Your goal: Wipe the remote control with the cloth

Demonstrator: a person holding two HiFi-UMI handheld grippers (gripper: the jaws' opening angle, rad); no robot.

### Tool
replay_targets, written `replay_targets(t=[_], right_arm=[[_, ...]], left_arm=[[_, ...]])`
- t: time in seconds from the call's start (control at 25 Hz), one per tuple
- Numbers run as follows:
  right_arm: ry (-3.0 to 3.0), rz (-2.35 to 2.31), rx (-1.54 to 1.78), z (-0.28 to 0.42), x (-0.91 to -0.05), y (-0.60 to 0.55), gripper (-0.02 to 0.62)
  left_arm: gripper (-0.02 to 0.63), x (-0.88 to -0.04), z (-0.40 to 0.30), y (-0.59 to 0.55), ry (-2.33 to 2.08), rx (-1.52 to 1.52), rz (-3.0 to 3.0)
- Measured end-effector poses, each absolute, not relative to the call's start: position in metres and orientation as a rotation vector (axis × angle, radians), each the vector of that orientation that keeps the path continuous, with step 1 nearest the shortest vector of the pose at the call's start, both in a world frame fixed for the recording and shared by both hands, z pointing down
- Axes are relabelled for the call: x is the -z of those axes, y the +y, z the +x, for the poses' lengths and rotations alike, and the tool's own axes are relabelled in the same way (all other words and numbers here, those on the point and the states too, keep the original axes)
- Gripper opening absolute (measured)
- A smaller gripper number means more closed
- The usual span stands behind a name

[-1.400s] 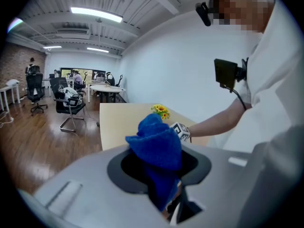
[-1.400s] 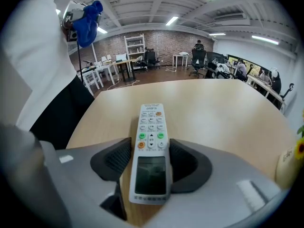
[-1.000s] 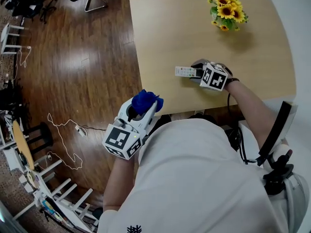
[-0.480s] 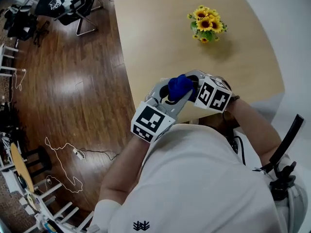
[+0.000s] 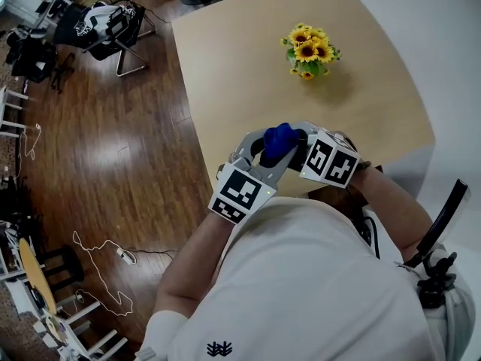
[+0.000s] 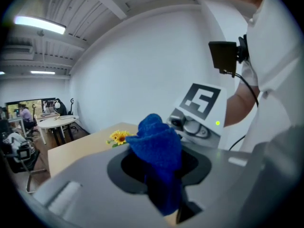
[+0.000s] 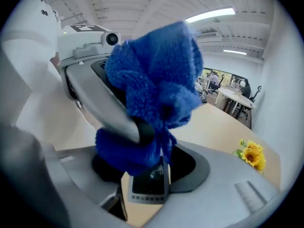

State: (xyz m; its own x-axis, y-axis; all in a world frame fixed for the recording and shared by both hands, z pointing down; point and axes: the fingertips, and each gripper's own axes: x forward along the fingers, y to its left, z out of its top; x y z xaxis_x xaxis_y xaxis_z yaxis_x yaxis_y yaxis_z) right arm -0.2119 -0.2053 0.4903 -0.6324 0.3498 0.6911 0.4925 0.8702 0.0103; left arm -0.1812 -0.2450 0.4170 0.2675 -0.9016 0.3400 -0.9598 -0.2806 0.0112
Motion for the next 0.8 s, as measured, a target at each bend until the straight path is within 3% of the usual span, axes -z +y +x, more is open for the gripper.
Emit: replay_targets(t=[0.8], right_arm=[[-2.263,-0.511,0.232,-0.213,-0.498,-0.214,0.218]], left_arm=[[0.144,-0.418,-0.298,-0.173,-1.959,-0.403,2.080]])
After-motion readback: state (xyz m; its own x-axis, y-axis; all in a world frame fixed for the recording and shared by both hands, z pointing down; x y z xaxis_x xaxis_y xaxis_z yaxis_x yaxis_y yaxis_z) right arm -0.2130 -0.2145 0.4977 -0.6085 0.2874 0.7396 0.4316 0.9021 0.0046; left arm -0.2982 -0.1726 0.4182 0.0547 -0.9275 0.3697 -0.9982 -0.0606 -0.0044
